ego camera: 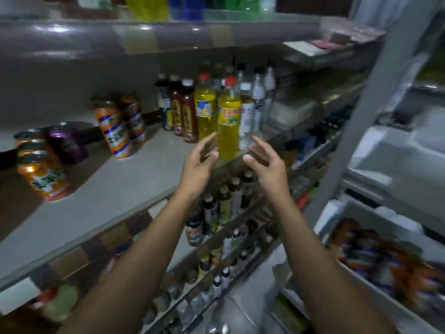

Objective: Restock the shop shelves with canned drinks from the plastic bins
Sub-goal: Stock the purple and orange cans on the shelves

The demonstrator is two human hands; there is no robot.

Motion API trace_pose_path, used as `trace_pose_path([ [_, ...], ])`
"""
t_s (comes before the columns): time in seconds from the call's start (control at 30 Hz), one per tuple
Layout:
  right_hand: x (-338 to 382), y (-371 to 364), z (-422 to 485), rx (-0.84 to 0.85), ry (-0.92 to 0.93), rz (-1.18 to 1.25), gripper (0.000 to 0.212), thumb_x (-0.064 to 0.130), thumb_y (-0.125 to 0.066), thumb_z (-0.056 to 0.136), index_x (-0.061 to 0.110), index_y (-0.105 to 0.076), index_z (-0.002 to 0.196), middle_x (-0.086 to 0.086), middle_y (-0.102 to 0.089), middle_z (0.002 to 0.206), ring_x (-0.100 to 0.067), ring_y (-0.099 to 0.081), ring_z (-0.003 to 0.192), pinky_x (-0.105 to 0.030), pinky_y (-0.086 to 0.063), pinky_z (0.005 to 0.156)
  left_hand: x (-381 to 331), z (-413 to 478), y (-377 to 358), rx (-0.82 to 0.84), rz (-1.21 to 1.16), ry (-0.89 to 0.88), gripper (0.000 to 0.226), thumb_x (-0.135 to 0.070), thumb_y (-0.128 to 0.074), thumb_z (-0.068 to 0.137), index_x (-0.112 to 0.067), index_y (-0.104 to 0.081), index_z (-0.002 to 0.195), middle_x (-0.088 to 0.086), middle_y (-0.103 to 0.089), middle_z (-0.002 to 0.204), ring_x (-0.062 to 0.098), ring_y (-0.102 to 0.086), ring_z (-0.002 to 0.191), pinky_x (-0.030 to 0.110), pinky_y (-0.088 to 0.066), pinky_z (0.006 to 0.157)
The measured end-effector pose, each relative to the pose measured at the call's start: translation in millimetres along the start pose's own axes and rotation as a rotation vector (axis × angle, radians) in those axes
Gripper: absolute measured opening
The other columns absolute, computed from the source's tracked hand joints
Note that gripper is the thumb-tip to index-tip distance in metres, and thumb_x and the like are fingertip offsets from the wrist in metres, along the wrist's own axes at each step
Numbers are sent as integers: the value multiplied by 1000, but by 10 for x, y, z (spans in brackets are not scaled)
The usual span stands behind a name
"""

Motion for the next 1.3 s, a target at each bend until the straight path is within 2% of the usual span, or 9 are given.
trace_pose_path([
  [0.1,-160,705,-324,-100,-54,1,50,18,-70,94,23,-55,142,5,-61,138,-3,-58,125,-28,-51,102,116,-157,-670,119,-12,8,42,-13,-53,104,-29,-49,142,1,-57,144,14,-52,136,31,-45,108],
  [0.33,-374,2132,-1089,-386,-142,5,52,0,-65,94,9,-51,143,-3,-57,139,-9,-57,122,-15,-52,91,357,-714,-2277,369,-118,83,32,-17,-59,101,-35,-61,126,4,-63,136,24,-58,130,46,-45,111],
  [0.47,-539,2733,-1519,-504,-186,-52,45,-4,-65,92,12,-57,134,5,-67,119,0,-64,106,-18,-53,93,545,-1022,-2989,463,-111,106,35,-1,-54,101,-19,-56,132,7,-64,130,23,-59,123,42,-45,109],
  [0.57,-705,3102,-1861,-571,-237,-96,45,-2,-66,92,15,-58,133,8,-71,108,3,-67,93,-19,-55,80,748,-1257,-3383,543,-89,160,34,-3,-54,102,-25,-57,127,-1,-65,127,22,-59,123,50,-43,113],
  [0.73,-1091,3585,-2418,-681,-327,-86,35,6,-70,92,4,-63,126,-7,-70,115,-12,-66,104,-26,-52,86,1144,-1680,-3835,659,-31,234,37,-19,-60,101,-14,-56,137,9,-61,138,23,-59,127,47,-47,110],
  [0.83,-1300,3784,-2629,-735,-383,-61,36,7,-70,92,18,-62,125,-1,-69,118,-10,-65,108,-26,-54,93,1413,-1855,-4000,680,11,302,43,-25,-63,99,-18,-55,141,5,-59,141,24,-56,131,54,-45,110],
  [0.93,-1425,3959,-2753,-772,-400,-70,51,15,-74,89,16,-57,137,-6,-64,135,-18,-60,124,-38,-49,106,1534,-1994,-4155,702,43,359,37,-24,-62,98,-30,-58,135,-2,-60,138,22,-55,132,53,-44,112],
  [1.07,-1558,4157,-2852,-808,-434,-79,48,13,-72,91,21,-58,137,0,-64,134,-16,-59,125,-42,-48,108,1643,-2100,-4358,731,48,405,39,-11,-55,103,-16,-53,142,6,-60,140,21,-56,131,45,-46,111],
  [1.3,-1688,4408,-2827,-836,-522,-141,49,10,-72,88,22,-63,135,5,-66,131,-9,-62,115,-30,-52,102,1821,-2121,-4754,780,115,418,41,-11,-52,101,-36,-53,134,3,-61,138,19,-58,127,44,-49,108],
])
Point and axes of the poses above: each hand's wrist, its own z-axis towards the middle knuckle, its own y-axis out of the back of the hand, x = y × z, the point moved 9 cm from there along z, towards the middle knuckle
